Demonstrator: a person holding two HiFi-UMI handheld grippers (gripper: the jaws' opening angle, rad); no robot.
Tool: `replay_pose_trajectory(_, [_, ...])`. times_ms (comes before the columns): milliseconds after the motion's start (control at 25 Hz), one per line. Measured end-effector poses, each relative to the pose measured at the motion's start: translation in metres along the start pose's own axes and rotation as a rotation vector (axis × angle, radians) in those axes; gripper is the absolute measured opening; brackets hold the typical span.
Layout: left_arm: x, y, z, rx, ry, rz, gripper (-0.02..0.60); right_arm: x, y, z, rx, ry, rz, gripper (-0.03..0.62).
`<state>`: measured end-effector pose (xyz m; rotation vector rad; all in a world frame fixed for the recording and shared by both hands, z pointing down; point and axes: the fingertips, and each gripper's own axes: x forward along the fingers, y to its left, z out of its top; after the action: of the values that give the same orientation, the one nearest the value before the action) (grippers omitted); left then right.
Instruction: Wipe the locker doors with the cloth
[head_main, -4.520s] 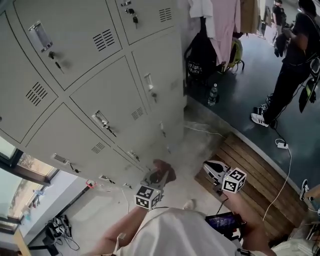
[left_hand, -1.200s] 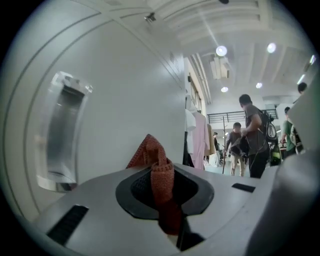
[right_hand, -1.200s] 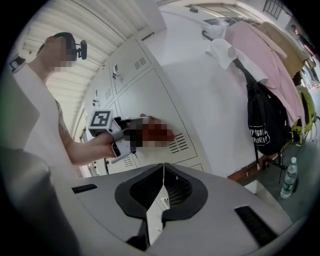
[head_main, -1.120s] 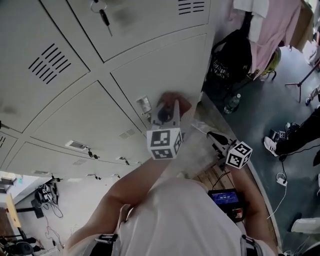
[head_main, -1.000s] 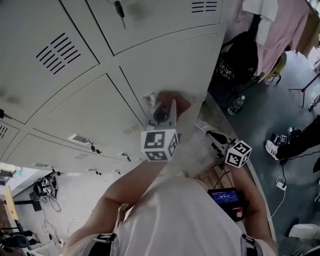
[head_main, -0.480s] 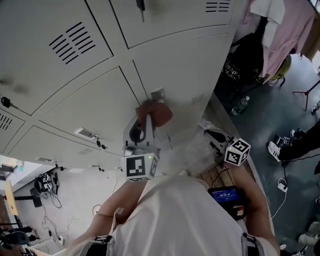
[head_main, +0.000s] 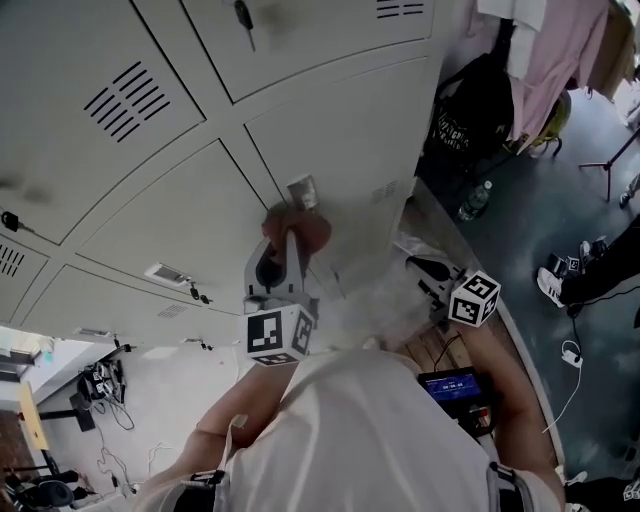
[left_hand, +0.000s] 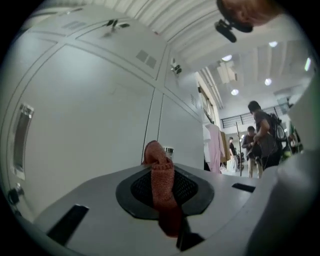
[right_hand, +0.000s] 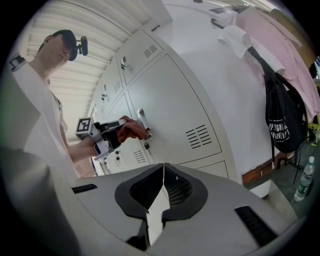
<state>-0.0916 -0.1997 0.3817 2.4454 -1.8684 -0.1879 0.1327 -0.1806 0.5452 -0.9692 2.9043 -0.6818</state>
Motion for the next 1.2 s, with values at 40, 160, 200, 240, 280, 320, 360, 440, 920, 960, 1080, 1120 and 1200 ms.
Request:
replay_pose_trajectory(40, [-0.005,0.004,-0.001,0.052,-0.006,0.007,0.037,-0.002,0.000,0.000,0.000,-0.002,-0.001,0.017])
replay_pose_trajectory(160, [-0.023,0.017,-0.013,0.181,0.015,0.044,0.037,-0.013,-0.010,-0.004,0.022,-0.008,-0.029,0.017])
replay_pose_trajectory(200, [-0.026,0.017,-0.020,0.219,0.032,0.048,0.037,-0.016,-0.013,-0.005,0.034,-0.013,-0.038,0.017])
replay_pose_trajectory(240, [-0.027,0.014,-0.028,0.247,0.052,0.043,0.038,-0.017,-0.014,-0.006,0.045,-0.016,-0.041,0.017])
replay_pose_trajectory(280, [-0.023,0.010,-0.039,0.261,0.075,0.032,0.037,-0.018,-0.014,-0.006,0.050,-0.017,-0.041,0.017])
replay_pose_trajectory(320, [-0.015,0.006,-0.051,0.261,0.103,0.020,0.038,-0.017,-0.013,-0.007,0.049,-0.015,-0.041,0.017])
replay_pose_trajectory(360, [-0.005,0.003,-0.062,0.251,0.128,0.011,0.038,-0.016,-0.012,-0.007,0.044,-0.011,-0.039,0.017])
replay_pose_trajectory(440, [0.013,-0.004,-0.059,0.228,0.115,0.004,0.038,-0.013,-0.008,-0.006,0.025,-0.002,-0.029,0.017])
replay_pose_trajectory(920, [0.081,-0.060,0.010,0.177,-0.036,-0.089,0.038,-0.014,-0.012,-0.004,0.017,-0.015,-0.042,0.017])
replay_pose_trajectory(960, [0.089,-0.068,0.012,0.182,-0.037,-0.111,0.038,-0.014,-0.012,-0.002,0.016,-0.020,-0.043,0.017])
replay_pose_trajectory(1080, [0.112,-0.095,0.006,0.218,-0.017,-0.178,0.038,-0.015,-0.014,0.002,0.011,-0.036,-0.049,0.017])
replay_pose_trajectory(1120, [0.119,-0.104,0.001,0.226,-0.002,-0.196,0.038,-0.016,-0.016,0.003,0.011,-0.040,-0.051,0.017])
replay_pose_trajectory(1200, [0.134,-0.119,-0.010,0.235,0.031,-0.226,0.038,-0.018,-0.019,0.005,0.012,-0.049,-0.057,0.017])
